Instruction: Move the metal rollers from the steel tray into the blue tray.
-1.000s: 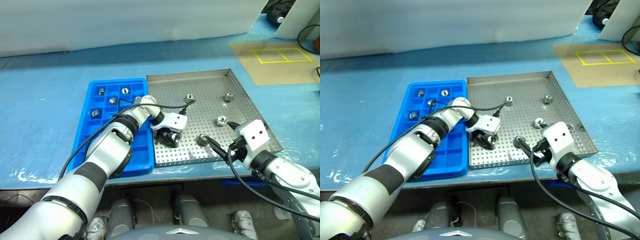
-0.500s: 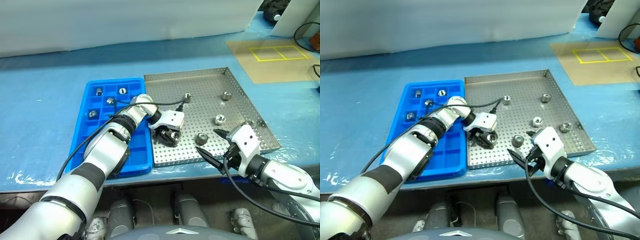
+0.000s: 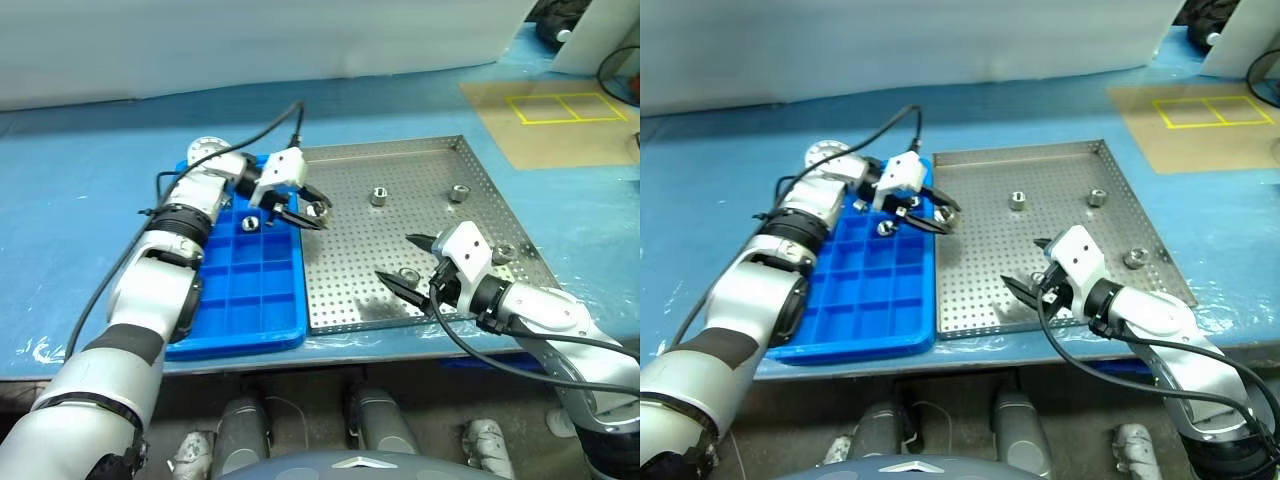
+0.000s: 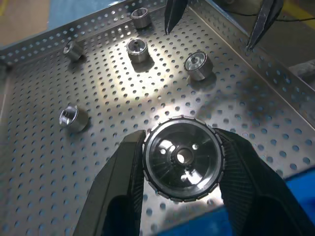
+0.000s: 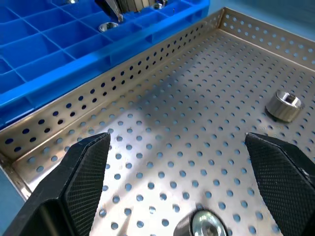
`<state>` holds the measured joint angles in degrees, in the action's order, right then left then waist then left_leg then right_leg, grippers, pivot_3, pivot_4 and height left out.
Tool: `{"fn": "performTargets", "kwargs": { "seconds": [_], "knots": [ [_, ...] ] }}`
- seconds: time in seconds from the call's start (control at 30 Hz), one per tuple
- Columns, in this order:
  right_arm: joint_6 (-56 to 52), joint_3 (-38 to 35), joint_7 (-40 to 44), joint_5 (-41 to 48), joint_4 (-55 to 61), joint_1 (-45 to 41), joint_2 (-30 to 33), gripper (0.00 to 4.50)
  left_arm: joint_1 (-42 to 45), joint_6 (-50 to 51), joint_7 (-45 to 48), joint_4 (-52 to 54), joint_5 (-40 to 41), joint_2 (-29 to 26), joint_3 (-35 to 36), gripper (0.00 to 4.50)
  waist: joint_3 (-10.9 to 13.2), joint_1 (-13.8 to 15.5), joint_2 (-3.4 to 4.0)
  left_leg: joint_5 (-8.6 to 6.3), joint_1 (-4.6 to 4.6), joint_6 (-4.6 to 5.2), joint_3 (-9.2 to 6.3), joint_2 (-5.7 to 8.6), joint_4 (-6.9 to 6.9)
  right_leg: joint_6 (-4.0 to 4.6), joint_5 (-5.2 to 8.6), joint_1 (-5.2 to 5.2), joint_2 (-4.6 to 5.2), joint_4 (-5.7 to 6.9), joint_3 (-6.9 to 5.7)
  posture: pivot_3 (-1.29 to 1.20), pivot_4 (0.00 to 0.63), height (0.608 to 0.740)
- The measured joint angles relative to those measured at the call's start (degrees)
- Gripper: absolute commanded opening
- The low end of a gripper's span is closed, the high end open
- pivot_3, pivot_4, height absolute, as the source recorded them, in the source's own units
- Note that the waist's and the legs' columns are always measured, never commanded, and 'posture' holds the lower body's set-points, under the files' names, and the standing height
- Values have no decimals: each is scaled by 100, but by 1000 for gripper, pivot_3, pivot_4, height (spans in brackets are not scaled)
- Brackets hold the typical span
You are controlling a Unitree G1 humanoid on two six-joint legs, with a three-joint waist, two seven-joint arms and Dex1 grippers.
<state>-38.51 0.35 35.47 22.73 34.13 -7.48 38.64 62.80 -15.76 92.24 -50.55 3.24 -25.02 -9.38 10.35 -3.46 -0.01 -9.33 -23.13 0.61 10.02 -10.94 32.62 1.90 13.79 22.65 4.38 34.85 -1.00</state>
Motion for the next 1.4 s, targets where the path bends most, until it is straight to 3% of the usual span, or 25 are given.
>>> {"fn": "performTargets", "kwargs": {
  "seconds": [0.13, 0.37, 0.53, 0.7, 1.4],
  "knots": [
    [317, 401, 398, -112, -669, -676, -92, 4500, -619, 348, -80, 790, 127, -667, 102, 1712, 0, 240, 2, 6, 0, -10, 1, -4, -13, 2, 0, 5, 0, 2, -6, -111, 150, 740],
    [1081, 1103, 1219, -431, -2071, -1907, -489, 4500, -2365, 1321, -1053, 2646, 390, -1590, 760, 1712, 2, 622, 1, 19, -17, -35, 2, -13, -23, 21, 12, 46, 1, 56, -25, 25, 150, 740],
    [1354, 1253, 1504, -575, -2450, -2102, -665, 4500, -3288, 1861, -1495, 3444, 573, -1875, 991, 1712, 1, 860, 1, 23, -15, -75, 6, -13, -25, 24, 14, 49, 1, 75, -29, 59, 150, 740],
    [1449, 1277, 1679, -676, -2574, -2113, -696, 4500, -4088, 2042, -1650, 3964, 628, -2120, 1005, 1712, 2, 915, 0, 38, -9, -101, 4, -25, -29, 23, 15, 51, -5, 85, -31, 57, 150, 740],
    [1229, 1176, 1714, -680, -2251, -1843, -549, 4500, -3608, 1249, -1916, 3124, 297, -2176, 549, 1712, 0, 886, 0, 63, 1, -142, 4, -45, -34, 23, 15, 55, -21, 94, -27, -18, 150, 740]
  ]
}}
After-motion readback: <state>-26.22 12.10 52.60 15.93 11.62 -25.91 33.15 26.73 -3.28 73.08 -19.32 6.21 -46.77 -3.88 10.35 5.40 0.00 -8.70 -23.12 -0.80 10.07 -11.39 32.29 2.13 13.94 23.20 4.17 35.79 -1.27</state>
